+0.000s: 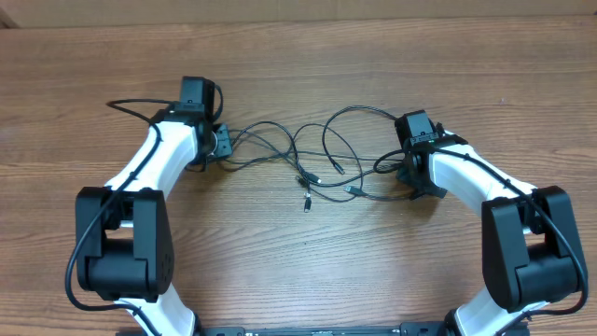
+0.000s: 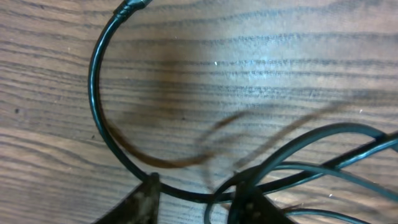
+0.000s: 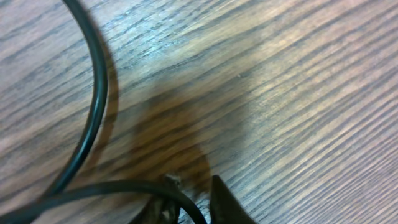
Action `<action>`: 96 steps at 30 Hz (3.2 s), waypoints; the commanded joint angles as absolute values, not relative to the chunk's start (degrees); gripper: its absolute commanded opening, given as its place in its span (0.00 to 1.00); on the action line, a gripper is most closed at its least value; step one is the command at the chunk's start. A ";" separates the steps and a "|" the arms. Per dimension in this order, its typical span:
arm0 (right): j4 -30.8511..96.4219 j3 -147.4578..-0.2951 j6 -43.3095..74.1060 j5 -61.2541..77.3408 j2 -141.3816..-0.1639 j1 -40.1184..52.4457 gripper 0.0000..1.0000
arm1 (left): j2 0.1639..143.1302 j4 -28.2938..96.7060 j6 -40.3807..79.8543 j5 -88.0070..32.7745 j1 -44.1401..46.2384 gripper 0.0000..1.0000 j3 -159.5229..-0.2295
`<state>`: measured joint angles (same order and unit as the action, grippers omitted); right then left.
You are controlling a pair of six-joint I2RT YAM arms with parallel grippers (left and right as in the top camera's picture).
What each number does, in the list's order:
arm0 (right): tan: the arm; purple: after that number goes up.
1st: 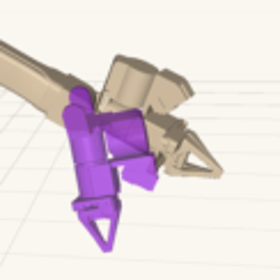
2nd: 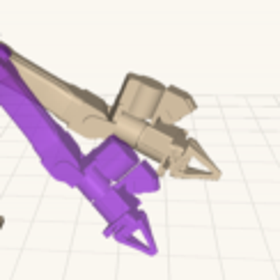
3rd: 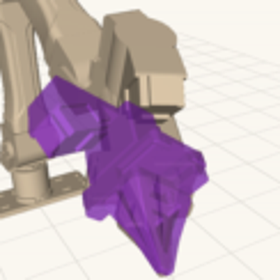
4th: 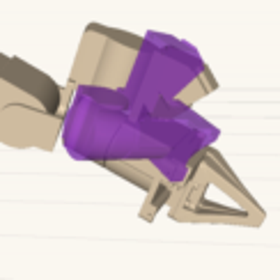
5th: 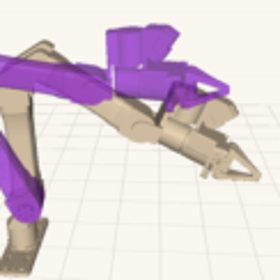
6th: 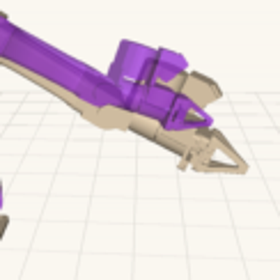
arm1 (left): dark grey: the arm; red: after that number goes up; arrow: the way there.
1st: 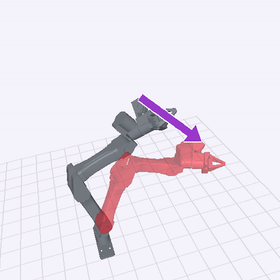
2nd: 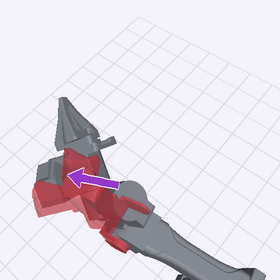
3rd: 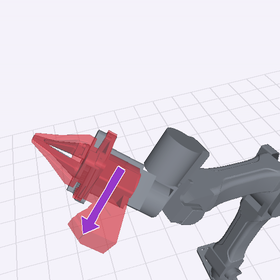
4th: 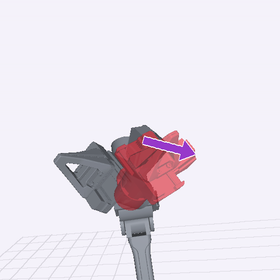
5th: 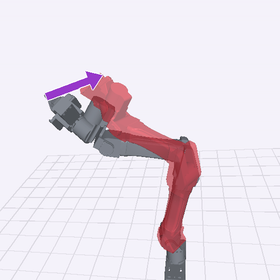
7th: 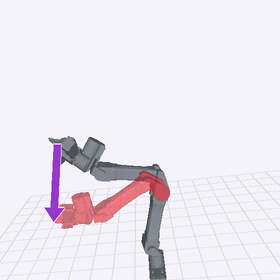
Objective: Untangle cables
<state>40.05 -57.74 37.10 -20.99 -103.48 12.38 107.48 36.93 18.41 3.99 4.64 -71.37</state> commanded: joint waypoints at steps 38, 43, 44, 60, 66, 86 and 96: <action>31.48 -56.62 22.44 10.70 -104.53 7.92 1.00 | 90.70 54.06 27.66 -7.44 5.17 0.24 -71.24; 31.16 -56.62 22.44 12.19 -104.53 7.92 1.00 | 95.39 53.93 31.33 -0.45 8.36 0.28 -70.11; 31.05 -56.62 22.44 12.38 -104.53 7.92 1.00 | 96.29 53.95 31.33 -0.43 8.38 0.29 -70.11; 30.20 -56.62 22.44 14.70 -104.51 7.97 1.00 | 106.10 46.30 30.20 6.22 8.23 0.41 -70.13; 30.20 -56.62 22.44 14.70 -104.51 7.97 1.00 | 106.13 44.64 30.22 6.15 8.23 0.39 -70.11; 27.81 -56.62 15.92 26.65 -104.53 8.08 1.00 | 106.26 38.70 17.74 -13.56 9.47 0.36 -70.11; 27.49 -56.62 15.99 27.55 -104.51 8.19 1.00 | 106.83 38.74 17.76 -11.22 9.85 0.46 -68.97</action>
<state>27.59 -57.76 16.71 26.57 -103.48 7.81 105.82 38.96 19.05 -11.92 9.04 -70.39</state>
